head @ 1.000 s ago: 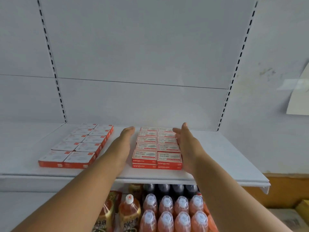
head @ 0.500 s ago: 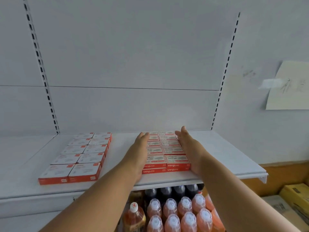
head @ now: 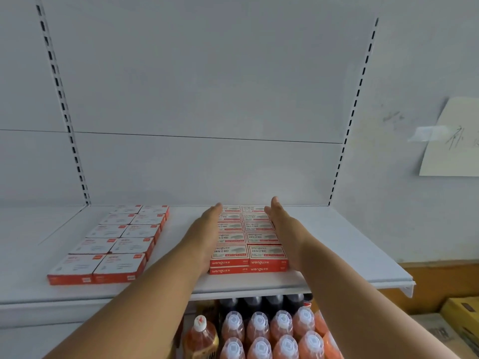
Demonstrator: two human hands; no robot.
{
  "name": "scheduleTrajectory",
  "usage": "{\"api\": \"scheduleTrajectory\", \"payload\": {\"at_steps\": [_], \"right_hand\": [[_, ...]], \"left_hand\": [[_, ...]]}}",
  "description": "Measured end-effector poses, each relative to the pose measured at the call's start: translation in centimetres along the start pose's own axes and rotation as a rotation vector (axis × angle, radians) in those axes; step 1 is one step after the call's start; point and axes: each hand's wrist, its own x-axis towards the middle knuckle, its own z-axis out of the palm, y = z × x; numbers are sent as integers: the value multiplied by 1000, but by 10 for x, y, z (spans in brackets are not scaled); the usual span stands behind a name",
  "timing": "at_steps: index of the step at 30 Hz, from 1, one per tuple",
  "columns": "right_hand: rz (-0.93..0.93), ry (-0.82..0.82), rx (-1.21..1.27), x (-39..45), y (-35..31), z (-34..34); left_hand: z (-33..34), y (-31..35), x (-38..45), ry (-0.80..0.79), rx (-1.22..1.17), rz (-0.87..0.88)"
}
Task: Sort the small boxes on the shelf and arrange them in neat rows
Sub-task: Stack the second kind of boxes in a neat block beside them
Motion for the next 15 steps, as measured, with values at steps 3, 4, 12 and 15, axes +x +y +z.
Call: {"api": "scheduleTrajectory", "payload": {"at_steps": [3, 4, 12, 15], "right_hand": [[-13, -44, 65, 7, -1, -5], [-24, -39, 69, 10, -3, -7], [43, -49, 79, 35, -19, -9], [30, -66, -10, 44, -12, -5]], "left_hand": [[-1, 3, 1, 7, 4, -15], [-2, 4, 3, 16, 5, -10], [1, 19, 23, 123, -45, 42], [1, 15, 30, 54, 15, -12]]}}
